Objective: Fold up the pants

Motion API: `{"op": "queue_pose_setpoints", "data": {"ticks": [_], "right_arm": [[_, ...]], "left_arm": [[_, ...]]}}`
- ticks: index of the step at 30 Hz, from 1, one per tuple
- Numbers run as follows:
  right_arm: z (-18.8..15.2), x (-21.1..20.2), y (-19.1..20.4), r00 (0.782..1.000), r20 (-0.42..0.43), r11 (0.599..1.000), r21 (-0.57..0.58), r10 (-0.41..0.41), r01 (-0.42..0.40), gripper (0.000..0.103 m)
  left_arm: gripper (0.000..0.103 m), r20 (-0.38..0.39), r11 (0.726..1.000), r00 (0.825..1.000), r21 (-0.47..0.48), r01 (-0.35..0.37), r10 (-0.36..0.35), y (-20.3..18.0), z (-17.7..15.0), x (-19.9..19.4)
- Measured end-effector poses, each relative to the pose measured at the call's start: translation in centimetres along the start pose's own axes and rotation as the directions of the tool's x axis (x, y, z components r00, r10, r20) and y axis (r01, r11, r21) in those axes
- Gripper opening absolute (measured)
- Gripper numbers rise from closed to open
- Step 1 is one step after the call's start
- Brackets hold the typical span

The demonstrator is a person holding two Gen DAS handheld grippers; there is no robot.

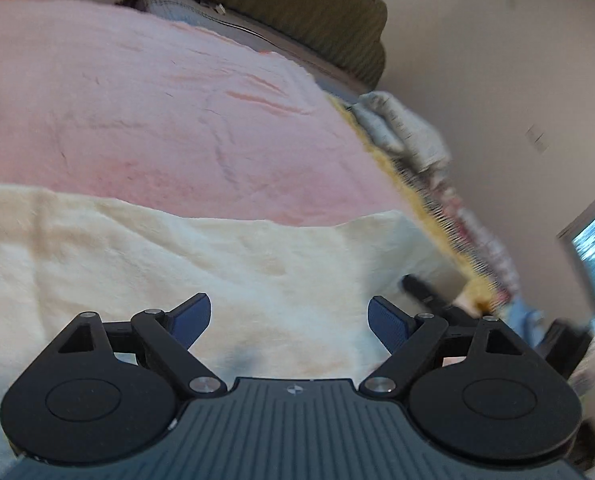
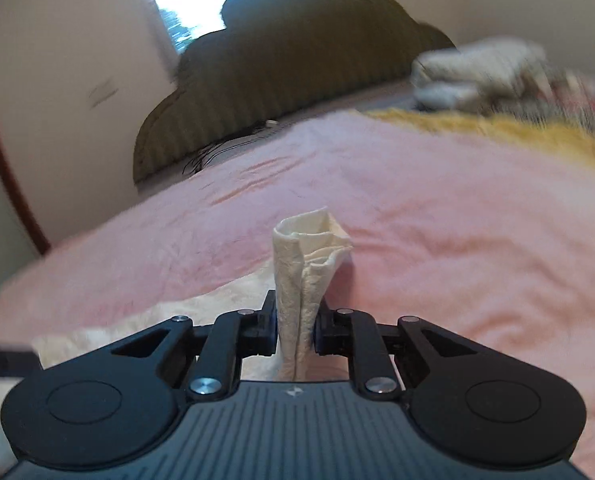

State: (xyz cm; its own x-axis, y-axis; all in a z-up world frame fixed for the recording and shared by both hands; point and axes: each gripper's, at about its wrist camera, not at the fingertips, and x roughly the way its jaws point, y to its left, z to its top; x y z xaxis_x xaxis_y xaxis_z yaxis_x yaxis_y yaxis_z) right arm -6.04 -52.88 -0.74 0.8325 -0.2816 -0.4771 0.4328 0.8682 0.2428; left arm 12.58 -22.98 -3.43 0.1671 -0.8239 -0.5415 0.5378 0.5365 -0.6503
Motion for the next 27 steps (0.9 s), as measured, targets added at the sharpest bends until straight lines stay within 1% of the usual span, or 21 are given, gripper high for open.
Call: {"op": "queue_pose_setpoints", "data": {"ticks": [1, 2, 3, 4, 5, 6, 9, 11, 12, 13, 14, 15, 16, 17, 18, 20, 21, 22, 24, 26, 27], "right_arm": [[0.1, -0.6, 2.5, 1.0, 0.019, 0.99, -0.139, -0.005, 0.008, 0.016], [-0.1, -1.1, 5.0, 0.999, 0.034, 0.964, -0.265, -0.002, 0.011, 0.016], [-0.5, -1.3, 6.9, 0.999, 0.044, 0.932, -0.363, 0.002, 0.014, 0.016], [-1.1, -1.4, 9.0, 0.999, 0.051, 0.89, -0.456, 0.009, 0.015, 0.015], [-1.8, -1.5, 10.4, 0.999, 0.049, 0.859, -0.512, 0.023, 0.006, 0.015], [-2.2, -1.5, 11.3, 0.998, 0.043, 0.842, -0.539, 0.042, -0.013, 0.015], [-3.1, -2.1, 12.9, 0.994, 0.024, 0.837, -0.542, 0.11, -0.08, 0.016], [-3.6, -2.5, 14.1, 0.989, 0.026, 0.801, -0.59, 0.145, -0.102, 0.016], [-4.0, -3.0, 14.8, 0.987, 0.024, 0.78, -0.616, 0.161, -0.112, 0.016], [-4.3, -3.3, 15.3, 0.983, 0.015, 0.761, -0.636, 0.184, -0.133, 0.016], [-4.7, -3.6, 15.9, 0.978, 0.002, 0.74, -0.654, 0.21, -0.158, 0.016], [-5.0, -3.8, 16.3, 0.975, -0.006, 0.722, -0.671, 0.223, -0.17, 0.016], [-5.4, -3.9, 16.8, 0.974, -0.016, 0.704, -0.688, 0.225, -0.173, 0.016], [-5.7, -3.7, 17.1, 0.975, -0.027, 0.694, -0.698, 0.22, -0.176, 0.016], [-5.9, -3.4, 17.4, 0.975, -0.041, 0.689, -0.702, 0.216, -0.182, 0.016], [-6.1, -3.1, 18.2, 0.974, -0.077, 0.681, -0.703, 0.214, -0.205, 0.017], [-6.1, -3.1, 18.8, 0.97, -0.089, 0.674, -0.705, 0.226, -0.222, 0.017], [-6.2, -3.1, 19.5, 0.963, -0.109, 0.662, -0.707, 0.248, -0.251, 0.017], [-6.2, -3.1, 21.1, 0.948, -0.136, 0.628, -0.72, 0.289, -0.295, 0.017], [-6.6, -2.9, 23.3, 0.93, -0.157, 0.58, -0.744, 0.331, -0.332, 0.017], [-6.9, -2.7, 24.3, 0.921, -0.167, 0.559, -0.752, 0.351, -0.35, 0.017]], "left_arm": [[0.09, 0.011, 0.996, 0.998, -0.055, 0.066, -0.065, 0.4, 0.2, -0.3], [0.095, 0.03, 0.988, 0.993, -0.098, 0.12, -0.117, 0.7, 0.3, -0.5], [0.1, 0.047, 0.98, 0.988, -0.125, 0.155, -0.15, 0.9, 0.4, -0.5], [0.101, 0.06, 0.972, 0.983, -0.15, 0.18, -0.173, 1.1, 0.5, -0.4], [0.101, 0.062, 0.965, 0.98, -0.17, 0.197, -0.189, 1.1, 0.6, -0.1], [0.101, 0.057, 0.961, 0.978, -0.184, 0.208, -0.201, 1.1, 0.7, 0.4], [0.101, 0.047, 0.948, 0.98, -0.248, 0.201, -0.195, 1.6, 1.1, 2.0], [0.101, 0.037, 0.945, 0.983, -0.274, 0.18, -0.177, 2.0, 1.5, 3.0], [0.098, 0.036, 0.947, 0.986, -0.275, 0.165, -0.161, 2.1, 1.7, 3.2], [0.094, 0.033, 0.952, 0.99, -0.27, 0.141, -0.137, 2.2, 1.9, 3.3], [0.083, 0.025, 0.959, 0.995, -0.267, 0.098, -0.095, 2.5, 2.1, 3.3], [0.064, 0.016, 0.961, 0.997, -0.265, 0.073, -0.071, 2.8, 2.1, 3.2], [0.051, 0.002, 0.964, 0.999, -0.262, 0.044, -0.045, 3.0, 2.2, 3.1], [0.03, -0.016, 0.969, 1.0, -0.247, 0.006, -0.01, 3.4, 2.3, 2.9], [0.017, -0.028, 0.975, 0.999, -0.217, -0.044, 0.038, 3.8, 2.5, 2.4], [0.013, -0.036, 0.982, 0.991, -0.134, -0.136, 0.132, 4.0, 2.7, 1.0], [0.01, -0.03, 0.981, 0.985, -0.092, -0.17, 0.168, 4.0, 2.8, 0.3], [0.01, -0.016, 0.977, 0.978, -0.045, -0.208, 0.208, 3.9, 2.9, -0.6], [0.009, 0.027, 0.949, 0.951, 0.062, -0.31, 0.309, 3.9, 3.1, -2.4], [0.008, 0.074, 0.917, 0.925, 0.127, -0.379, 0.373, 4.1, 3.0, -4.0], [0.008, 0.105, 0.892, 0.905, 0.153, -0.424, 0.412, 4.7, 2.9, -5.1]]}}
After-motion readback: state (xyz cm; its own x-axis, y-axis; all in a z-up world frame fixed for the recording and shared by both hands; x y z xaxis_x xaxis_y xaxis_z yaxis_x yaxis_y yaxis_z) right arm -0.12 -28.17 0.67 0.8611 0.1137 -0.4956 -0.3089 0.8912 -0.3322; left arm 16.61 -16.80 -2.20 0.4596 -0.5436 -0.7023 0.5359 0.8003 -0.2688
